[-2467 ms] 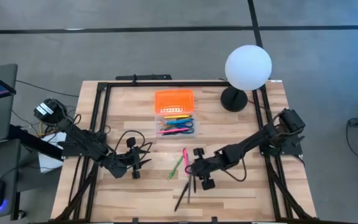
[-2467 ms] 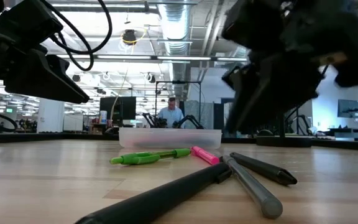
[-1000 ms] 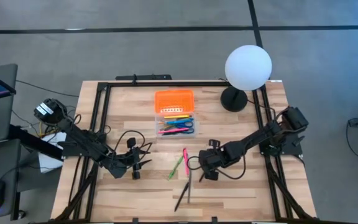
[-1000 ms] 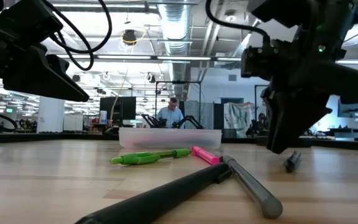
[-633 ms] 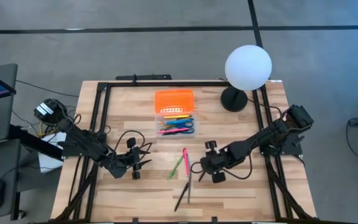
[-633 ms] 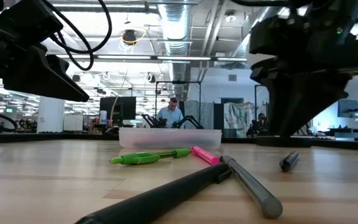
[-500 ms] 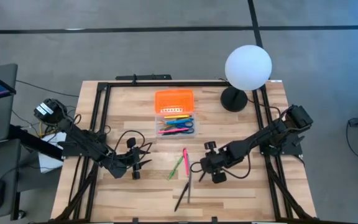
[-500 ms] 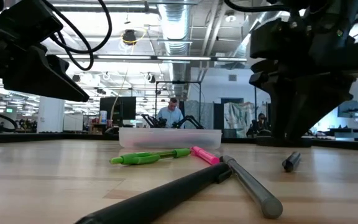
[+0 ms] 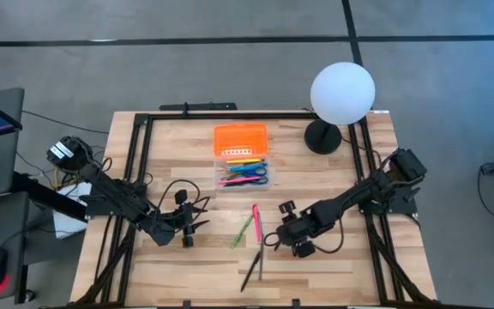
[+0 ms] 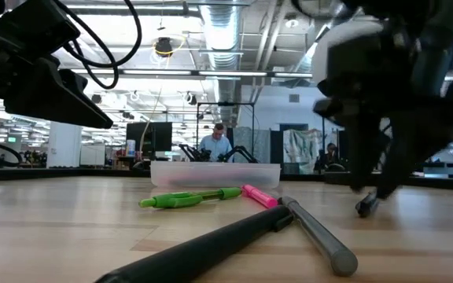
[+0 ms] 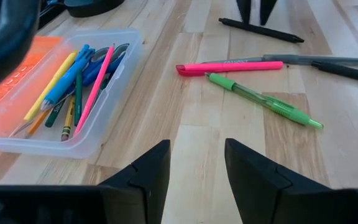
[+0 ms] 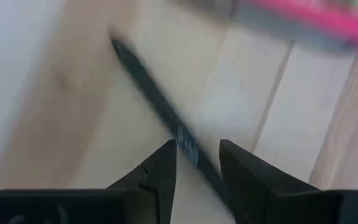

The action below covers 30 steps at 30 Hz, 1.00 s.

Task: Pick & place school supplies into a supply box
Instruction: Put the black pen into the supply box

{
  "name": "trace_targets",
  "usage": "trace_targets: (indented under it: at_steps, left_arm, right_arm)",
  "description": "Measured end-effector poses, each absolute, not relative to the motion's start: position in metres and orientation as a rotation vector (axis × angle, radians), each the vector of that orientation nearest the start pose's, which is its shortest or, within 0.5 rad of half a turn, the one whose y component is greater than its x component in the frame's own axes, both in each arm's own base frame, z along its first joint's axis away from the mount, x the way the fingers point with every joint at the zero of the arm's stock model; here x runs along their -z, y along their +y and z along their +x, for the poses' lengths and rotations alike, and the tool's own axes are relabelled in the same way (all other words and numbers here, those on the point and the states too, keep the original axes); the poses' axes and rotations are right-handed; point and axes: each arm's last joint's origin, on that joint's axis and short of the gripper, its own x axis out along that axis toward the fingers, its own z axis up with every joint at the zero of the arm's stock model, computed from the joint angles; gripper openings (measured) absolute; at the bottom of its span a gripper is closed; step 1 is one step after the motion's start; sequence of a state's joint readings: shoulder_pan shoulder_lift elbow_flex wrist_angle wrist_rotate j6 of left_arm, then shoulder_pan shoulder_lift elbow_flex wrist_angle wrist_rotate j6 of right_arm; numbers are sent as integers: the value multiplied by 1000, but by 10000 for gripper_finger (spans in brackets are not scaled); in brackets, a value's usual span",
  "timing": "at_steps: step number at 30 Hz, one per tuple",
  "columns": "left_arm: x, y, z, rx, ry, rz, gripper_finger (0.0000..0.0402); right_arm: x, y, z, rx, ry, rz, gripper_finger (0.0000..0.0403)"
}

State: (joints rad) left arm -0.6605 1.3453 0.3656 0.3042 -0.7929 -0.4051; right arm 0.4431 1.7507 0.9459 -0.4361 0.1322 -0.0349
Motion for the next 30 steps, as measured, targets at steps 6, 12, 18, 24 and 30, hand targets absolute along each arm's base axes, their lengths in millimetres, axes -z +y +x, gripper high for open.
trace_targets:
  at_steps: [6,12,18,24,30]
  left_arm:
    - [-135,-116,183,-226,467,53,148]
    - [-135,-116,183,-226,469,55,148]
    - [-135,-116,183,-226,470,56,148]
    - [-135,-116,183,-226,471,56,148]
    - [-135,-116,183,-226,471,56,148]
  right_arm:
    - [-123,128,284,-273,1255,-381,116]
    - [-120,122,285,-206,1300,-292,99]
    - [-119,121,285,-160,1311,-231,46]
    - [-119,121,285,-85,1314,-151,15]
    - [-119,120,285,-55,1314,-119,35]
